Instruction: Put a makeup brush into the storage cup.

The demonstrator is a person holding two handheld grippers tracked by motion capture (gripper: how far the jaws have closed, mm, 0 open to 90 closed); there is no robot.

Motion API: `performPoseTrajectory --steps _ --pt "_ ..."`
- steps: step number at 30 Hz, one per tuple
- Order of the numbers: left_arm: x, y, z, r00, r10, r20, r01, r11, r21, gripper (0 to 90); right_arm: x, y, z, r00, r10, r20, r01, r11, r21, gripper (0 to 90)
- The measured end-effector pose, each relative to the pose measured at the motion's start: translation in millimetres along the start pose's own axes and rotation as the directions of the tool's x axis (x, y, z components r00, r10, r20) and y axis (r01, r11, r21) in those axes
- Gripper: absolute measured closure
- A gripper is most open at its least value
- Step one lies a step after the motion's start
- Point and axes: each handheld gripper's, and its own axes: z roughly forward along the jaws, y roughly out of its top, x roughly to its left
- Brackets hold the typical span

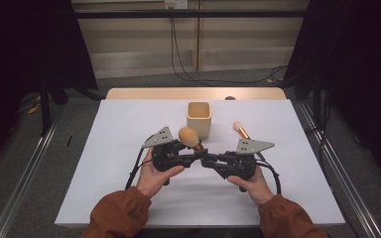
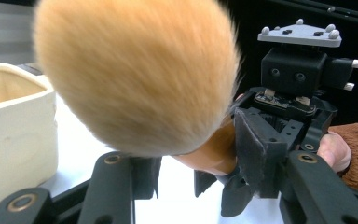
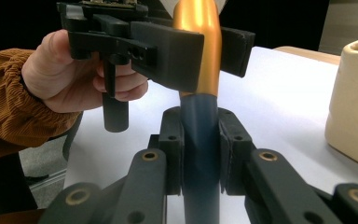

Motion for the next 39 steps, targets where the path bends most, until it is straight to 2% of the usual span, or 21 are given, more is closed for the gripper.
performPoseTrajectory --steps 6,9,12,15,25,28,29,32,34,36,37,38,39 --pt "0.4 0.7 -0.9 0.9998 -0.016 0.012 0.016 0.9997 0.018 57.6 0.0 -1.0 0.5 0.9999 -0.011 0.004 0.011 1.0 0.012 75.0" --pt "1.4 1.3 0.5 0.9999 -0.011 0.007 0.01 0.9993 0.037 57.9 -0.1 -1.9 2.0 1.0 0.002 0.007 -0.002 1.0 0.017 74.7" --pt "2.8 0.2 2.1 0.9997 -0.021 0.009 0.021 0.9988 0.043 58.3 -0.7 -3.5 2.7 0.9997 0.004 0.022 -0.004 1.0 0.03 74.6" --pt "0.5 2.2 1.4 0.9992 -0.025 0.03 0.024 0.9986 0.046 61.9 0.6 -2.8 3.4 0.9996 -0.006 0.028 0.006 1.0 0.03 73.4" --pt "-2.1 6.1 1.9 0.9994 -0.022 0.028 0.02 0.9978 0.063 63.3 6.0 -1.3 5.3 0.9988 -0.029 0.039 0.027 0.999 0.046 69.2" --pt "-1.5 5.2 1.7 0.9994 -0.022 0.027 0.02 0.9972 0.072 63.6 5.6 -1.2 5.5 0.9989 -0.025 0.04 0.023 0.998 0.052 66.4" --pt "-1.3 4.8 1.7 0.9995 -0.016 0.027 0.013 0.9968 0.078 63.6 5.6 -1.7 5.6 0.9989 -0.018 0.043 0.015 0.997 0.071 61.9" --pt "-0.9 4.7 0.8 0.9996 -0.011 0.027 0.009 0.9964 0.084 63.7 5.7 -2.0 5.5 0.9985 -0.022 0.05 0.018 0.997 0.076 60.5" --pt "-1.1 5.1 0.2 0.9995 -0.012 0.028 0.01 0.9965 0.083 63.7 5.8 -1.3 5.2 0.9986 -0.011 0.053 0.007 0.997 0.079 52.9" --pt "-1.1 5.5 0.0 0.9996 -0.01 0.027 0.008 0.9964 0.084 63.7 5.8 -0.9 4.6 0.9984 -0.007 0.056 0.003 0.996 0.084 51.8" --pt "-0.9 5.5 0.0 0.9996 -0.01 0.028 0.008 0.9963 0.086 63.7 5.6 -0.8 4.4 0.9984 -0.006 0.056 0.001 0.996 0.086 48.2" --pt "-0.1 5.5 -0.3 0.9995 -0.011 0.029 0.008 0.996 0.089 63.7 4.9 -0.5 4.2 0.998 0.006 0.064 -0.012 0.996 0.09 40.9" --pt "0.5 5.5 -0.6 0.9995 -0.012 0.03 0.009 0.9957 0.092 63.7 4.9 -0.5 4.2 0.998 0.006 0.064 -0.012 0.996 0.09 40.9"
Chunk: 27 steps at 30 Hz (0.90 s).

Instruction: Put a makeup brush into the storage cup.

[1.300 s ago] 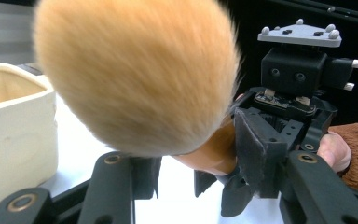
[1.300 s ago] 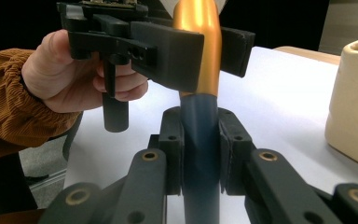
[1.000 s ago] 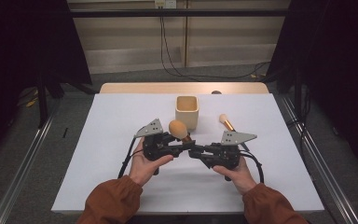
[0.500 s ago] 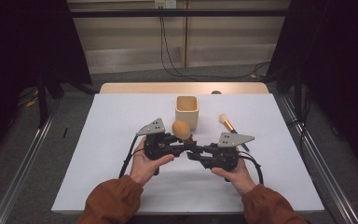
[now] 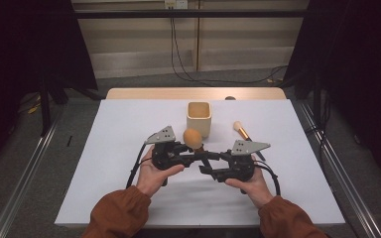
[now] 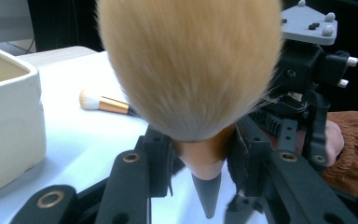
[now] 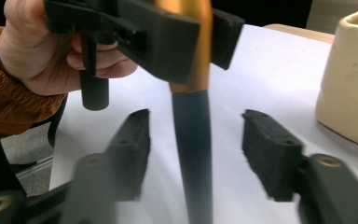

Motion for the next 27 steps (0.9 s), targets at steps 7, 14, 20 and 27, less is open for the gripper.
performPoseTrajectory --steps 7,14,20,27 --pt "1.2 1.4 -4.0 0.9999 -0.004 -0.011 0.004 1.0 0.001 63.8 0.7 0.4 0.1 0.9998 -0.008 0.02 0.008 1.0 0.011 24.4" --pt "2.1 1.9 -6.2 0.9997 -0.01 -0.023 0.01 0.9999 0.013 63.8 1.5 2.8 -2.7 0.9995 0.005 0.032 -0.005 1.0 -0.014 13.0" --pt "3.1 3.6 -10.7 0.9993 -0.009 -0.035 0.01 0.9997 0.023 63.9 0.1 2.6 -6.8 0.9989 -0.006 0.045 0.007 1.0 -0.022 0.5" --pt "4.9 5.7 -15.1 0.999 -0.013 -0.042 0.015 0.9995 0.028 63.9 0.4 2.1 -11.3 0.9949 -0.001 0.101 0.004 0.999 -0.032 1.3"
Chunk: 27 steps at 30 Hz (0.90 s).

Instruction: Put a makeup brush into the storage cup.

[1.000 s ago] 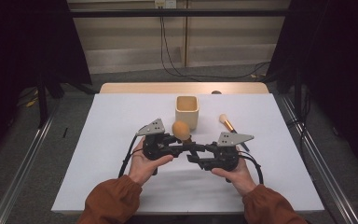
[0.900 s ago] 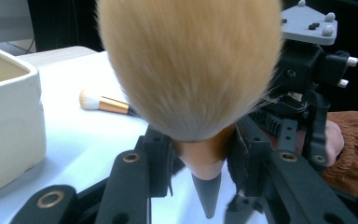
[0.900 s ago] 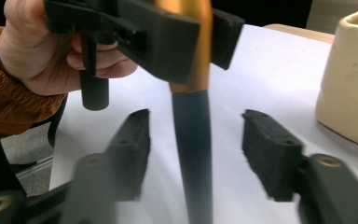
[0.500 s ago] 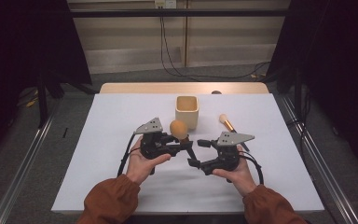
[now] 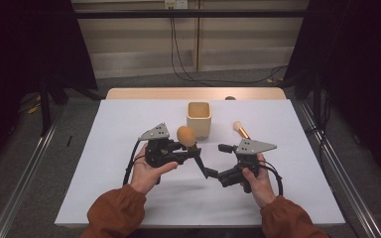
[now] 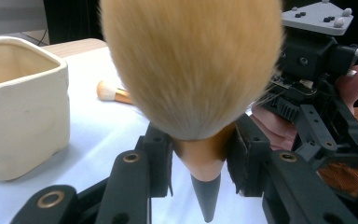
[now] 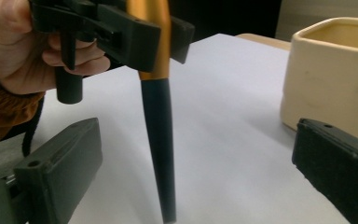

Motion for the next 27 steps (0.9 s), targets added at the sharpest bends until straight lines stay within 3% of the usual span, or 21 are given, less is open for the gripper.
performPoseTrajectory --steps 2,6,11,18,27 --pt "0.3 0.5 -1.7 1.0 -0.003 -0.001 0.003 1.0 0.002 63.9 0.5 0.0 -0.7 0.9999 -0.003 0.013 0.003 1.0 -0.004 1.5" --pt "1.7 2.1 -6.0 1.0 -0.003 -0.006 0.003 1.0 0.009 63.9 4.0 -1.9 -4.5 0.9961 -0.007 0.088 0.008 1.0 -0.01 4.2" --pt "2.6 4.3 -11.1 0.9999 -0.004 -0.013 0.005 0.9998 0.018 64.0 3.7 -4.3 -11.7 0.9951 0.009 0.098 -0.003 0.998 -0.056 3.0" --pt "1.8 4.5 -12.2 0.9998 -0.005 -0.017 0.006 0.9992 0.04 64.0 3.2 -12.3 -24.1 0.9825 0.012 0.186 0.009 0.994 -0.111 2.6" --pt "1.8 4.4 -12.6 0.9996 -0.011 -0.027 0.013 0.9976 0.068 64.0 1.2 -20.8 -38.1 0.9759 0.029 0.216 0.0 0.991 -0.135 0.0"
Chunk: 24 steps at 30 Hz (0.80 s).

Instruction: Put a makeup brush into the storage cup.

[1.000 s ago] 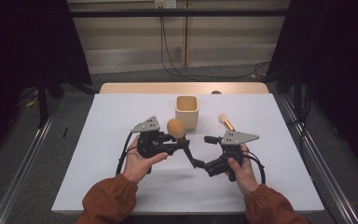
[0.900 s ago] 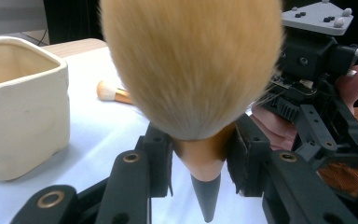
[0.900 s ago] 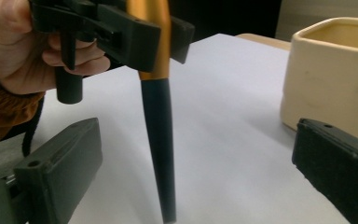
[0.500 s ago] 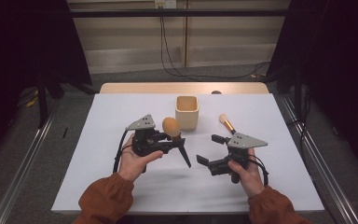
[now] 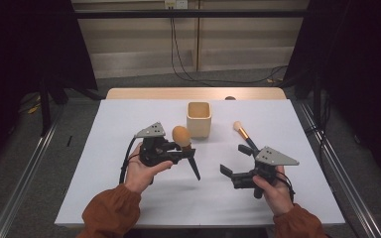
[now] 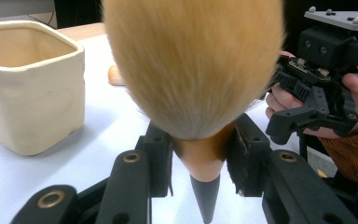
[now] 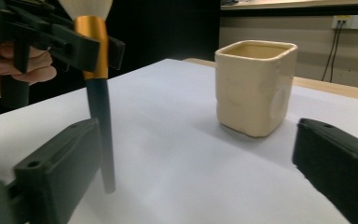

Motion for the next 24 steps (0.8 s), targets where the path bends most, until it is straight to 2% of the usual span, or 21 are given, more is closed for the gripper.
performPoseTrajectory --steps 5,7,9,15,17,19,20,24 --pt "-0.7 2.5 -3.5 1.0 0.002 -0.001 -0.002 1.0 0.007 64.0 -3.7 -1.8 -6.7 0.9993 0.002 0.039 -0.002 1.0 0.002 0.0" --pt "-0.4 3.9 -6.4 1.0 0.003 -0.007 -0.003 0.9999 0.013 64.0 -5.7 -2.6 -11.3 0.9993 0.018 0.033 -0.018 1.0 -0.003 0.0" --pt "0.7 5.1 -10.0 0.9999 0.003 -0.01 -0.003 1.0 0.008 64.0 -7.2 -3.7 -17.0 0.999 0.014 0.043 -0.014 1.0 -0.003 0.2" --pt "5.9 8.6 -20.2 0.9993 0.004 -0.038 -0.003 0.9998 0.019 64.0 -9.5 -9.4 -28.9 0.9966 0.014 0.081 -0.016 1.0 0.014 0.7" --pt "7.2 9.8 -23.1 0.9992 -0.002 -0.04 0.002 0.9999 0.012 64.0 -10.9 -11.3 -32.5 0.9948 0.002 0.102 -0.004 1.0 0.02 0.1" --pt "8.1 10.8 -25.2 0.999 -0.005 -0.045 0.005 1.0 0.008 64.0 -12.2 -12.5 -35.3 0.9887 -0.029 0.147 0.027 0.999 0.019 0.0" --pt "8.9 11.4 -26.5 0.9987 0.001 -0.051 -0.001 1.0 0.001 64.0 -13.4 -13.0 -36.7 0.9867 -0.048 0.156 0.045 0.999 0.021 0.0" --pt "8.9 13.7 -27.7 0.9982 0.01 -0.059 -0.009 0.9999 0.01 64.0 -16.3 -16.4 -44.2 0.9835 -0.056 0.172 0.053 0.998 0.019 0.0"
